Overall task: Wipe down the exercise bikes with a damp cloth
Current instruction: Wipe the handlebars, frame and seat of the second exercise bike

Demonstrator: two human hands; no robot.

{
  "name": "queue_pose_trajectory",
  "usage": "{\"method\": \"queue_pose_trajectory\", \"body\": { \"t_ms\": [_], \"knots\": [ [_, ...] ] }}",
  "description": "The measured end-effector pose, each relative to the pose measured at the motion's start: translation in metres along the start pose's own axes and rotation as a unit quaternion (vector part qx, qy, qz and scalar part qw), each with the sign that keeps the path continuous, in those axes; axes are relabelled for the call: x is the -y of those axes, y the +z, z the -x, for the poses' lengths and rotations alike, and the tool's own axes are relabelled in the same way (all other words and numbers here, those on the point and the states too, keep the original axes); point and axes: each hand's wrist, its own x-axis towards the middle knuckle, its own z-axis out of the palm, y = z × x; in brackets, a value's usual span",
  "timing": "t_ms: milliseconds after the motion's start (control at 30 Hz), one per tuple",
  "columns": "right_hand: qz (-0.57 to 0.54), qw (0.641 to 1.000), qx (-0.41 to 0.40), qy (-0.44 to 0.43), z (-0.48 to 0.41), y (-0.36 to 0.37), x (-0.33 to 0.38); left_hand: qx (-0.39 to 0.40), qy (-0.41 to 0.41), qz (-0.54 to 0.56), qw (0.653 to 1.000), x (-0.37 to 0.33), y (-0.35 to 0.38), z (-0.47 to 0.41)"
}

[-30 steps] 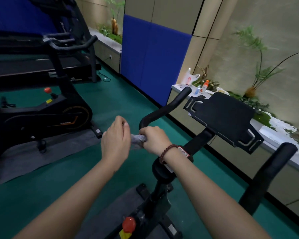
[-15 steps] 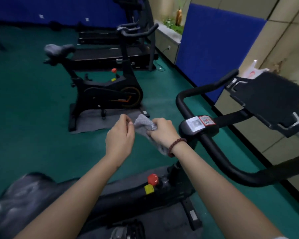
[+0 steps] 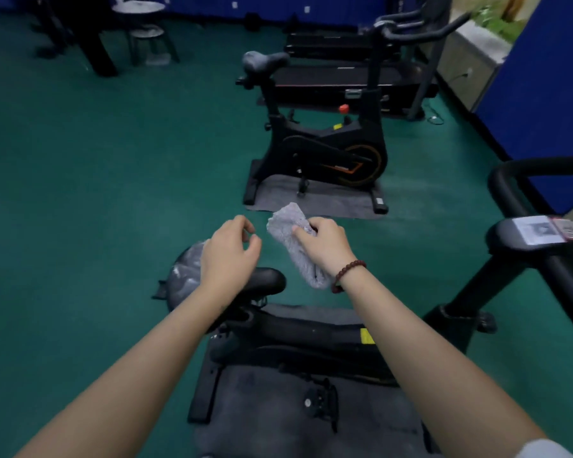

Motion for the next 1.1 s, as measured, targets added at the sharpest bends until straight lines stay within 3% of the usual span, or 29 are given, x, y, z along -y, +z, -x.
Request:
{"method": "queue_pose_trajectory", "body": {
  "t_ms": [200, 367, 433, 533, 667, 900, 1100],
  "knots": [
    [-0.030, 0.998, -0.040, 0.038, -0.007, 0.070, -0.009, 0.006, -0.056, -0.014, 0.998, 0.067, -0.028, 0.000],
    [-0.007, 0.996, -0.091, -0.020, -0.007, 0.124, -0.018, 0.064, -0.048, -0.032, 0.996, 0.117, -0.042, -0.007],
    [0.089, 0.993, -0.072, -0.007, -0.010, 0.144, -0.026, 0.083, -0.043, -0.031, 0.995, 0.137, -0.048, -0.014],
    [0.296, 0.951, -0.067, 0.055, -0.014, 0.161, -0.033, 0.108, -0.041, -0.014, 0.993, 0.163, -0.052, -0.026],
    [0.296, 0.952, -0.056, 0.045, -0.014, 0.183, -0.025, 0.150, -0.048, 0.014, 0.987, 0.187, -0.045, -0.039],
    [0.377, 0.921, -0.081, 0.052, -0.030, 0.192, -0.035, 0.190, -0.076, 0.039, 0.978, 0.197, -0.022, -0.051],
    [0.303, 0.936, 0.055, 0.172, -0.082, 0.170, -0.032, 0.161, -0.132, 0.076, 0.975, 0.202, -0.009, -0.057]
  ]
}}
